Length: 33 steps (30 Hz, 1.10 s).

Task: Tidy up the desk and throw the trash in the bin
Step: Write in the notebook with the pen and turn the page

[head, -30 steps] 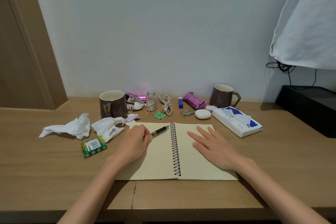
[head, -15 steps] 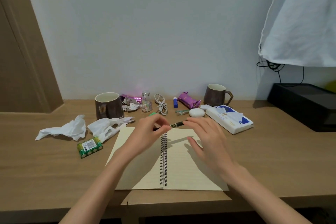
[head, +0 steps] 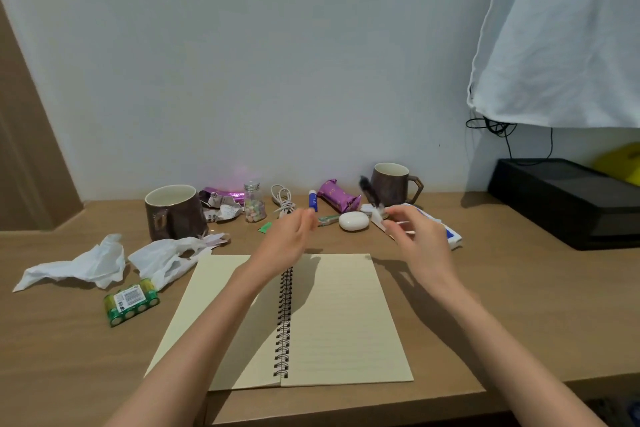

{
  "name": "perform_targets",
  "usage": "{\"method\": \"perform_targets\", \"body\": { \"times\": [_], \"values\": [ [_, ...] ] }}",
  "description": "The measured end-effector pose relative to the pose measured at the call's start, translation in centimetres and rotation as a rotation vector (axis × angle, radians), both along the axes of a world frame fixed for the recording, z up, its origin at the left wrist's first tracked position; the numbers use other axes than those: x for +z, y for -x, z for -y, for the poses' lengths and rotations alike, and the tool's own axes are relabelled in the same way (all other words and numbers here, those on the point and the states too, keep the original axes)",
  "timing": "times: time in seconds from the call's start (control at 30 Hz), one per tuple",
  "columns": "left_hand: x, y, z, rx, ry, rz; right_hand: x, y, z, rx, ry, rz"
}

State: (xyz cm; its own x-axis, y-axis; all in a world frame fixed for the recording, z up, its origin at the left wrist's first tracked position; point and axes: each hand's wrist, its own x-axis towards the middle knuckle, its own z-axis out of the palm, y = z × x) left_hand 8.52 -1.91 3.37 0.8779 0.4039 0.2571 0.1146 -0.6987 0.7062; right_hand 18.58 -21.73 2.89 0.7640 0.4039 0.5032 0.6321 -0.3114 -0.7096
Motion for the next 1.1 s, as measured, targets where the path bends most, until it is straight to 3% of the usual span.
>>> {"method": "perform_targets", "body": {
  "times": [0.1, 0.2, 0.43, 0.93, 1.1],
  "values": [
    [-1.3, -1.6, -0.3, -0.056, -0.305, -0.314, 0.7, -1.1, -0.2, 0.095, -0.296, -0.556],
    [-2.4, -2.2, 0.5, -0.104, -0.396, -0.402, 0.6, -1.5, -0.4, 0.19, -0.413, -0.762],
    [-3.9, -2.2, 0.3, -0.138, -0.374, -0.243, 0.0, -2.3, -1.0, 0.177, -0.474, -0.812],
    [-3.5, -2.6, 0.5, -0.107, -0.096, -0.173, -0.5, -2.6, -0.5, 0.071, -0.441, -0.711],
    [-3.5, -2.7, 0.6, -0.153, -0.053, -0.115, 0.3, -2.7, 0.6, 0.231, -0.385, -0.838]
  ]
}}
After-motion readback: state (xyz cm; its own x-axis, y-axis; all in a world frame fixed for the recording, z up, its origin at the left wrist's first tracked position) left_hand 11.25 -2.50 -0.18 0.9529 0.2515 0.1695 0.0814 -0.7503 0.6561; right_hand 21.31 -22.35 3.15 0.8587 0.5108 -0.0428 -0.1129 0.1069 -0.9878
